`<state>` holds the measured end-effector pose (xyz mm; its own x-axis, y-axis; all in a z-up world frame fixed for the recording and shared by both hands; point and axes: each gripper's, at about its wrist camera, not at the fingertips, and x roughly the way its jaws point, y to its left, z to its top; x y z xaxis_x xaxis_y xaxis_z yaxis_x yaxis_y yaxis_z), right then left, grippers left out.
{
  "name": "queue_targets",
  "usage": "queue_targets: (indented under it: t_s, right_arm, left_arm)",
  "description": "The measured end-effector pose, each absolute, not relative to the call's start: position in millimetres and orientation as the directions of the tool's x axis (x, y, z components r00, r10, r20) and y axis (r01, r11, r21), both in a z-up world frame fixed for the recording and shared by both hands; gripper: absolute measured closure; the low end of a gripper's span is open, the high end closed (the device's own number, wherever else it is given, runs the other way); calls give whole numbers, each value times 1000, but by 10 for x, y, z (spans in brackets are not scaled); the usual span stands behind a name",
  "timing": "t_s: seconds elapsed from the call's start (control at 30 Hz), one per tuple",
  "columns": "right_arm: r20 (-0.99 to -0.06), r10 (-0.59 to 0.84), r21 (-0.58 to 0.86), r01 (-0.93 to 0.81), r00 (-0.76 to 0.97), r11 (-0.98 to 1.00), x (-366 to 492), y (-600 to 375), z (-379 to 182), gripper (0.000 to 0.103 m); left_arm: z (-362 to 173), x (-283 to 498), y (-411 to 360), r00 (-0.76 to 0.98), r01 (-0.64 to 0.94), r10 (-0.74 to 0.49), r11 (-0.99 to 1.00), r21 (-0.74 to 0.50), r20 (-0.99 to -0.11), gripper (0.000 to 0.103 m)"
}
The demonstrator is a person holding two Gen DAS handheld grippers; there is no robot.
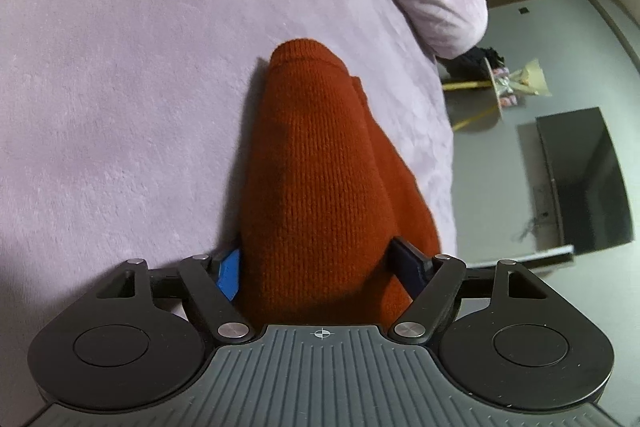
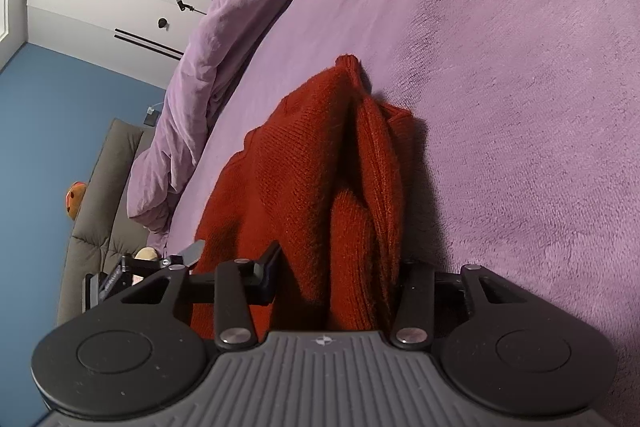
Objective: Fold small clothes
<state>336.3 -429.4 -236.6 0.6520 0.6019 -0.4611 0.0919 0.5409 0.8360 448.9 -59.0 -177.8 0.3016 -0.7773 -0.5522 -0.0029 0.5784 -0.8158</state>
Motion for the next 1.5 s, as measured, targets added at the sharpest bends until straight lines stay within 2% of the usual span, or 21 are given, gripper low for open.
queue_targets:
  t_s: [0.17, 0.23, 0.37, 0.47, 0.7, 0.87, 1.03, 1.13, 1.2, 1.33, 1.4, 1.5]
  right_arm:
    - [-457, 603, 834, 81, 654, 545, 3363, -4302, -2380, 60]
    - [-455, 602, 834, 77, 657, 546, 3356, -4302, -2380, 61]
    - [-456, 590, 823, 65, 666, 564, 3334, -4275, -2366, 64]
    - [-459, 568, 807, 53, 683, 588, 3294, -4211, -2316, 68]
    - [-411, 612, 830, 1, 676, 557, 3150, -4003, -2014, 71]
    - [-395, 701, 853, -46, 594, 520, 3012, -3532, -1936, 72]
    - [-403, 740, 855, -67, 539, 515, 2851, -2974, -2034, 71]
    - [-511, 679, 803, 10, 528, 596, 2732, -2869, -2108, 61]
    - [-535, 630, 772, 24, 562, 635, 2613, -2963, -2028, 55]
    - [-559, 449, 650, 32, 697, 759, 2370, -3105, -1638, 55]
    - [-552, 435, 620, 1, 712, 785, 2407, -2986, -1513, 55]
    - [-611, 400, 496, -63, 683, 866, 2600, -2582, -1460, 55]
  left_arm:
    - [-1802, 4555, -564, 268, -25, -783, 576, -817, -561, 24]
    - [-1776, 4569, -625, 272, 21, -768, 607, -794, -580, 25]
    - [-1762, 4495, -702, 307, 89, -724, 668, -739, -617, 44]
    - [-1765, 4460, -636, 321, 76, -732, 652, -754, -601, 49]
    - [-1356, 4274, -555, 324, 135, -752, 637, -759, -574, 52]
    - [-988, 3899, -133, 309, 128, -692, 710, -693, -652, 51]
    - [-966, 3510, 379, 344, 68, -589, 792, -607, -731, 48]
    - [-1095, 3345, 633, 336, -3, -478, 861, -508, -812, 46]
    - [-1035, 3188, 798, 376, 22, -447, 880, -474, -812, 48]
    - [-720, 2988, 990, 505, 27, -338, 926, -376, -795, 50]
    - [-645, 2974, 932, 552, 29, -281, 948, -318, -785, 49]
    - [-650, 3012, 692, 552, 58, -283, 952, -302, -784, 47]
